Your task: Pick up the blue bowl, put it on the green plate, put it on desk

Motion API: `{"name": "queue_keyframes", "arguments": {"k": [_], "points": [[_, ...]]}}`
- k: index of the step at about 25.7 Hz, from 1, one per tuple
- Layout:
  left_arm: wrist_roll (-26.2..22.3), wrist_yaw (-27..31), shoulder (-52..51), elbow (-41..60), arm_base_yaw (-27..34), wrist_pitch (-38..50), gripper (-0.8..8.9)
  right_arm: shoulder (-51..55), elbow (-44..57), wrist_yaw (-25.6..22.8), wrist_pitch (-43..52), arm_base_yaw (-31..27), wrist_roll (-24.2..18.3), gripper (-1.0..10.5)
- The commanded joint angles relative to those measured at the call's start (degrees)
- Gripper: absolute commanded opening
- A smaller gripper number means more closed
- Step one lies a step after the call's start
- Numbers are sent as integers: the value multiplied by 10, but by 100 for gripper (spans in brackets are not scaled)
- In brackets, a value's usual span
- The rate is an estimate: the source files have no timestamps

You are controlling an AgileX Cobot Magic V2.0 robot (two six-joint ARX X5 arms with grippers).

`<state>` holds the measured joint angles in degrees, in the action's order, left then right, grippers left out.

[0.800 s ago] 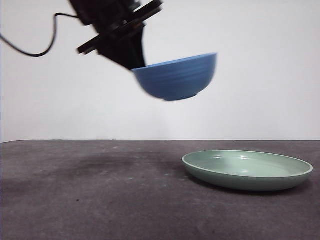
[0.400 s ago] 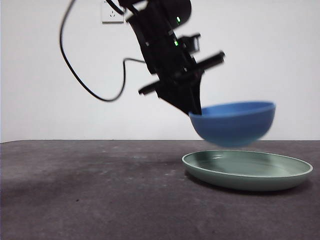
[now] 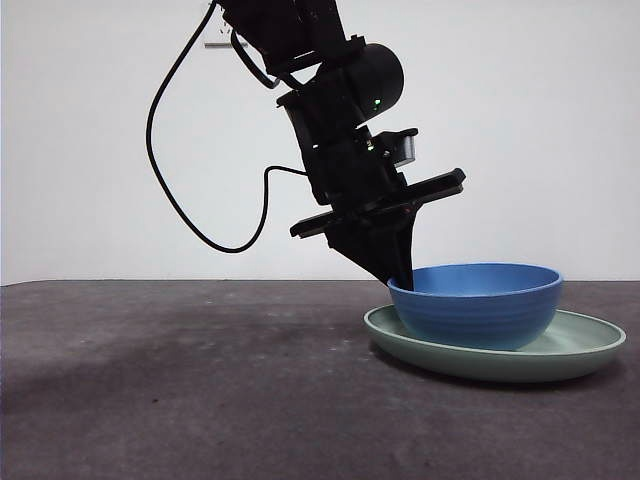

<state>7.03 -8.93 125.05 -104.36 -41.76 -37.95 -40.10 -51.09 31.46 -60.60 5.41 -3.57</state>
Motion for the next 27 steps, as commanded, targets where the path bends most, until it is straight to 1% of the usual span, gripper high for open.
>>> {"name": "queue_keyframes", "arguments": {"k": [1,3,4,8,12,20,22,23,25,27], "points": [[5,0,14,-19,-7,2,45,-2,-11,0,4,1,6,376],[5,-1,14,-19,-8,1,137,-2,-11,0,4,1,6,376],[5,-1,14,-19,-8,-1,165,-2,-11,0,4,1,6,376],[5,-1,8,-19,-8,-16,165,-2,-11,0,4,1,6,376],[-4,-1,-33,-19,-5,-30,165,-2,-11,0,4,1,6,376],[-8,-1,-219,-19,22,-49,165,-2,-11,0,4,1,6,376],[-8,-1,-270,-18,35,-65,165,-2,-11,0,4,1,6,376],[-17,-1,-296,-15,42,-80,165,-2,-11,0,4,1,5,376],[-25,-1,-347,10,56,-95,165,-2,-11,0,5,1,5,376],[-31,-1,-407,69,70,-90,164,-2,-11,0,5,1,5,376]]}}
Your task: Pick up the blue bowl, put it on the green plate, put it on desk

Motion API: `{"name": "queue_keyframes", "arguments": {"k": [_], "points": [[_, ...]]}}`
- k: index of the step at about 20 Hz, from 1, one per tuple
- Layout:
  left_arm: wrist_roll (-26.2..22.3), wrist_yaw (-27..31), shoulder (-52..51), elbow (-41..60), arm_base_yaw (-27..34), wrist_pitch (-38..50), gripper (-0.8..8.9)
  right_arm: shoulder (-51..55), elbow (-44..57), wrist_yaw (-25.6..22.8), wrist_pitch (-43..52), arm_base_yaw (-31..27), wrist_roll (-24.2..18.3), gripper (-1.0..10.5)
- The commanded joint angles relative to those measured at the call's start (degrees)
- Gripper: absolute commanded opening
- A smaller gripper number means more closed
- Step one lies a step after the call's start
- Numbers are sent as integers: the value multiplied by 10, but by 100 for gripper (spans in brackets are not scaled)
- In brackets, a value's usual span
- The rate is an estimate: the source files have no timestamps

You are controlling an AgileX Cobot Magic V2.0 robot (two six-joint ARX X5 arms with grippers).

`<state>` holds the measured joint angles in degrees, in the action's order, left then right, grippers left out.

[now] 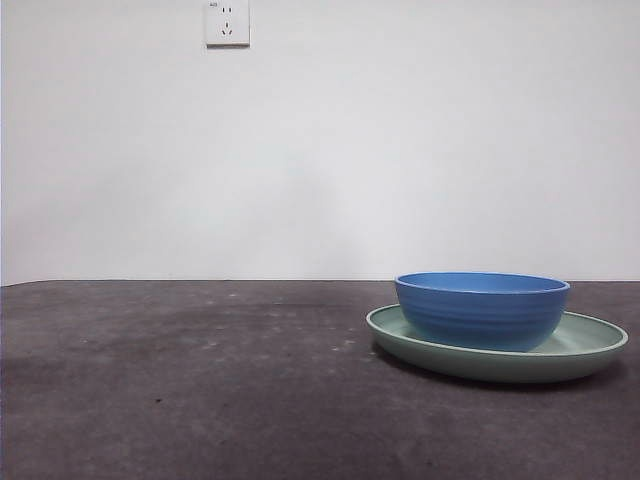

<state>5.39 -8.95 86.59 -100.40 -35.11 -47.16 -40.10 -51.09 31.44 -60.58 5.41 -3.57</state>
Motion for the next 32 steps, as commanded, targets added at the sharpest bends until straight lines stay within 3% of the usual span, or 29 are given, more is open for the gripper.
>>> {"name": "queue_keyframes", "arguments": {"k": [1,3,8,14,29,32], "points": [[-19,0,-51,64,10,9,164,-2,-11,0,5,1,5,377],[-26,-7,-117,145,19,23,164,-2,-11,0,5,1,5,377],[-30,-101,-260,340,27,68,164,-2,-11,1,5,1,5,377],[-30,-204,-351,494,27,96,164,-2,-11,1,5,1,6,376],[-30,-217,-355,507,26,95,164,-3,-11,0,5,1,9,376],[-30,-217,-355,507,26,95,163,-3,-11,-30,6,1,31,376]]}}
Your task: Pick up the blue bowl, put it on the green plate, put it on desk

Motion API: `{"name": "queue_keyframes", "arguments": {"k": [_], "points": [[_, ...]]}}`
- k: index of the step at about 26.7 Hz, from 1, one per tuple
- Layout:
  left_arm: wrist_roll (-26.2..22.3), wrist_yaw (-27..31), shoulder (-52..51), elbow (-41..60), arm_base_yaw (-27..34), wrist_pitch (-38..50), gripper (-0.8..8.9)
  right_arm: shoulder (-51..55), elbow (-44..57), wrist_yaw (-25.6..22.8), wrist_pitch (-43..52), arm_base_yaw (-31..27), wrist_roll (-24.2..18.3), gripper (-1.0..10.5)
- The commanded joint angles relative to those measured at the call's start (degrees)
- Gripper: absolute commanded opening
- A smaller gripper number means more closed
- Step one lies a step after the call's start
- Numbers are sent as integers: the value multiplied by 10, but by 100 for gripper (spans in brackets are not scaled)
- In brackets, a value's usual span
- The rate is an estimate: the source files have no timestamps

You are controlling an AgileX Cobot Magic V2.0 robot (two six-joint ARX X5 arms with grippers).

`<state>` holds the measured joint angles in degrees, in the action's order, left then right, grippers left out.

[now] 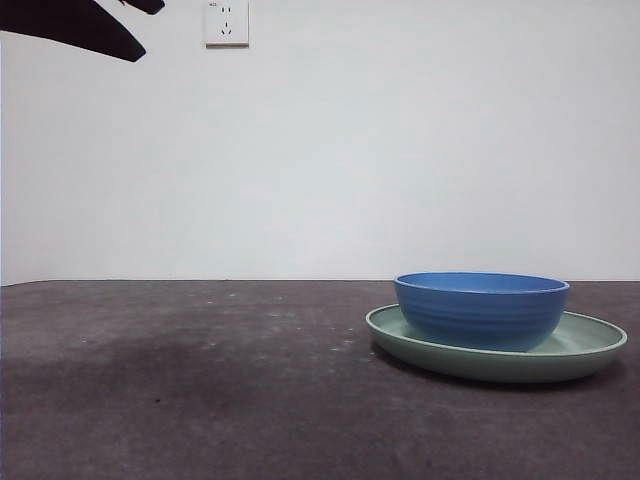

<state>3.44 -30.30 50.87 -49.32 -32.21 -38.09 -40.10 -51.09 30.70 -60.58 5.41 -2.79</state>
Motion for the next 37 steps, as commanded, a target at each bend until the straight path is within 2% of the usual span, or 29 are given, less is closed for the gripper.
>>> {"name": "queue_keyframes", "arguments": {"k": [1,4,8,16,21,24,32,37], "points": [[-10,-4,3,-4,-3,4,164,-3,-11,-49,7,1,34,376],[-10,-4,3,-4,-3,4,163,-11,-11,-129,16,0,65,375],[-11,-4,3,-4,-3,4,164,-47,-11,-161,41,-5,81,375],[-13,-4,3,-4,-3,4,163,-194,-11,-155,136,-32,80,374],[-13,-4,3,-4,-3,4,164,-302,-11,-101,207,-50,80,374],[-13,-4,3,-4,-3,4,164,-357,-11,-97,245,-54,80,342],[-13,-4,3,-4,-3,4,164,-462,-11,-82,314,-54,81,319],[-13,-4,3,-4,-3,4,163,-504,-11,-77,344,-54,82,247]]}}
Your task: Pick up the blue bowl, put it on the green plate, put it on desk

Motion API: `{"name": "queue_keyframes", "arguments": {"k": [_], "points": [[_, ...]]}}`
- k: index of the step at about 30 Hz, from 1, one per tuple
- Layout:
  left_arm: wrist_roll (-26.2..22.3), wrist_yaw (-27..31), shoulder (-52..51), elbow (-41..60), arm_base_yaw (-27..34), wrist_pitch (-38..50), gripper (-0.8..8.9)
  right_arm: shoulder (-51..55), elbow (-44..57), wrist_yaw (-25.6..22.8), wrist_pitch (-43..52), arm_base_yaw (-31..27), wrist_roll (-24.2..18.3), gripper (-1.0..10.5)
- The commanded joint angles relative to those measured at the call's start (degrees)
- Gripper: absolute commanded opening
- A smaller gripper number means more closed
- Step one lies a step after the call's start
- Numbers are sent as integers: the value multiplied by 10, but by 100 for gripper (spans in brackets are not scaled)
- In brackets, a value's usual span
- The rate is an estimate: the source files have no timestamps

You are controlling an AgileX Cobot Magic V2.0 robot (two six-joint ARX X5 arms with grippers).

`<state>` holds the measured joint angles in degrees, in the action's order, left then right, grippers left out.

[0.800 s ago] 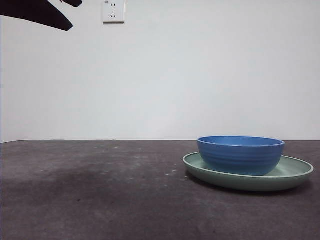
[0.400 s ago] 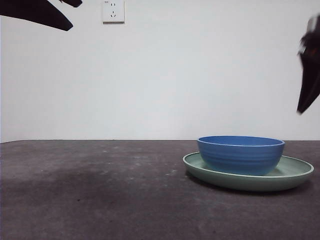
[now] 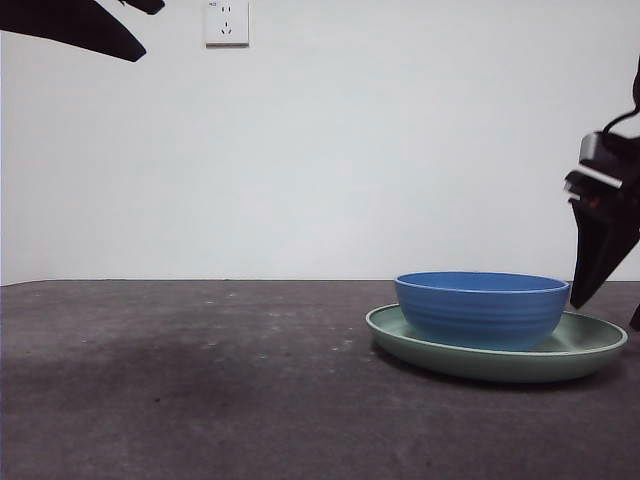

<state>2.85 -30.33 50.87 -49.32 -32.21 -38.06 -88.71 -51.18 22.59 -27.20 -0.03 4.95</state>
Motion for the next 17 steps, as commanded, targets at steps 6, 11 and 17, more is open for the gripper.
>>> {"name": "queue_keyframes", "arguments": {"k": [6,11,17], "points": [[-7,-3,3,-4,-3,4,164,-44,-10,19,33,0,6,148],[-7,-3,3,-4,-3,3,163,-53,-10,18,37,0,7,75],[-6,-3,3,-4,-3,3,164,-53,-10,14,46,-1,14,14]]}}
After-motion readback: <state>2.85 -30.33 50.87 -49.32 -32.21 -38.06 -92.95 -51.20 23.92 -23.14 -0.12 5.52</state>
